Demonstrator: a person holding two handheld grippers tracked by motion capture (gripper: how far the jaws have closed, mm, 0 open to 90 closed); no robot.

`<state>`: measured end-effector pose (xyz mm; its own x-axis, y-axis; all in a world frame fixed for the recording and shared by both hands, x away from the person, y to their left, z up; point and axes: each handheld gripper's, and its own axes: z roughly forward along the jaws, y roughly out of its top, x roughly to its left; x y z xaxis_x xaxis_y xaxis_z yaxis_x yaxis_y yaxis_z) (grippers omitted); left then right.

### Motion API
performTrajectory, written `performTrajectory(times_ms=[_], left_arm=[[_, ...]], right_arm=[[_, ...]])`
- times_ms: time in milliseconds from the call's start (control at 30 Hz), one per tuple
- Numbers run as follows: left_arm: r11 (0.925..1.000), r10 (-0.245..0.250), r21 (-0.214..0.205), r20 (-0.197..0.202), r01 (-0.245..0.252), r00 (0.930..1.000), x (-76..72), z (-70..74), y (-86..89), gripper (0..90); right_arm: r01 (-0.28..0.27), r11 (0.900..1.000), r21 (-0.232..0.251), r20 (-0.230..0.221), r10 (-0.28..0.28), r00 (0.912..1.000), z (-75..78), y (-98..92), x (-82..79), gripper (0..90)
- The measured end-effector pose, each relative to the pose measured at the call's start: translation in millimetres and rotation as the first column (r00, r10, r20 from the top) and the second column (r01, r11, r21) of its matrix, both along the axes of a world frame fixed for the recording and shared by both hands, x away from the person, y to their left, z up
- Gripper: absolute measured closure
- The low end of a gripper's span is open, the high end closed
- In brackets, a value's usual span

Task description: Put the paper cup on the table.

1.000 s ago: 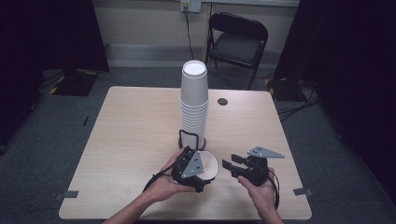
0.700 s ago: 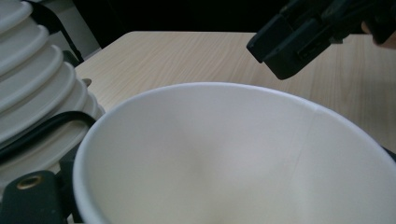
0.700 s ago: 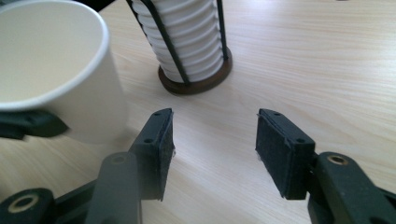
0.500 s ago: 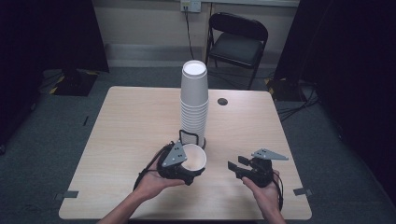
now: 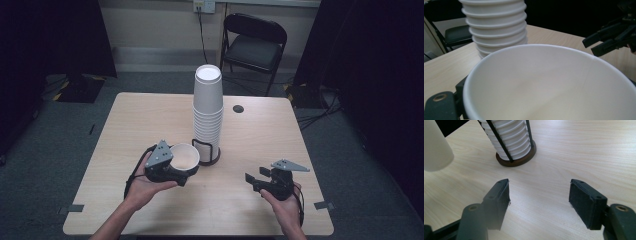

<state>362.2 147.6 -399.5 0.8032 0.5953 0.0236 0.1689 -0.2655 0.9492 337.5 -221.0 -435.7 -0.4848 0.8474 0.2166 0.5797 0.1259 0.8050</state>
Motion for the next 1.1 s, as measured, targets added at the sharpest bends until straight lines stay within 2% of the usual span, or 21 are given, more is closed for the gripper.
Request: performTrajectory(times_ms=[33, 100, 200, 267, 533, 800, 933, 967, 1067, 1100], left_arm=[[0.9998, 0.012, -0.017, -0.003, -0.012, 0.9999, 1.3, 2.1, 4.6, 10.4], [0.9991, 0.037, -0.021, -0.002, -0.037, 0.9993, 3.4, 4.3, 11.8, 10.4], [0.9974, 0.064, -0.034, -0.008, -0.064, 0.9979, 6.3, 5.5, 21.3, 10.4], [0.9949, 0.092, -0.040, -0.008, -0.092, 0.9957, 7.7, 5.8, 26.3, 10.3], [0.9789, 0.190, -0.068, -0.044, -0.192, 0.9808, 17.1, 4.2, 41.0, 10.3], [0.9547, 0.267, -0.118, -0.066, -0.273, 0.9615, 30.0, 0.8, 48.6, 10.3], [0.9425, 0.303, -0.126, -0.070, -0.310, 0.9505, 35.4, 0.8, 51.2, 10.2], [0.9416, 0.306, -0.124, -0.070, -0.313, 0.9493, 35.6, 1.2, 51.2, 10.1], [0.9438, 0.302, -0.122, -0.060, -0.307, 0.9515, 38.4, 2.6, 49.7, 10.1], [0.9419, 0.309, -0.119, -0.061, -0.314, 0.9491, 40.1, 3.0, 49.7, 10.1]], right_arm=[[0.002, 1.0000, -0.001, 0.000, -0.002, 1.0000, -0.3, -0.3, 0.1, 31.1], [0.004, 1.0000, 0.003, -0.003, -0.004, 1.0000, -0.6, -1.0, 0.4, 29.9], [0.019, 0.9998, -0.005, -0.010, -0.020, 0.9998, -1.0, -1.0, 2.2, 21.5], [0.033, 0.9994, -0.012, -0.017, -0.033, 0.9993, -1.0, -0.9, 2.7, 19.0], [0.031, 0.9994, -0.017, -0.020, -0.032, 0.9993, -2.5, -1.3, 2.9, 14.6], [0.027, 0.9994, -0.021, -0.027, -0.028, 0.9992, -4.1, -0.9, 3.4, 14.7], [0.026, 0.9994, -0.023, -0.029, -0.027, 0.9992, -4.3, -0.8, 3.5, 14.8], [0.026, 0.9994, -0.023, -0.030, -0.027, 0.9992, -4.3, -1.0, 3.6, 14.9], [0.028, 0.9993, -0.025, -0.033, -0.029, 0.9991, -4.5, -1.3, 3.7, 14.8], [0.027, 0.9994, -0.023, -0.033, -0.028, 0.9991, -4.6, -1.2, 3.9, 14.8]])
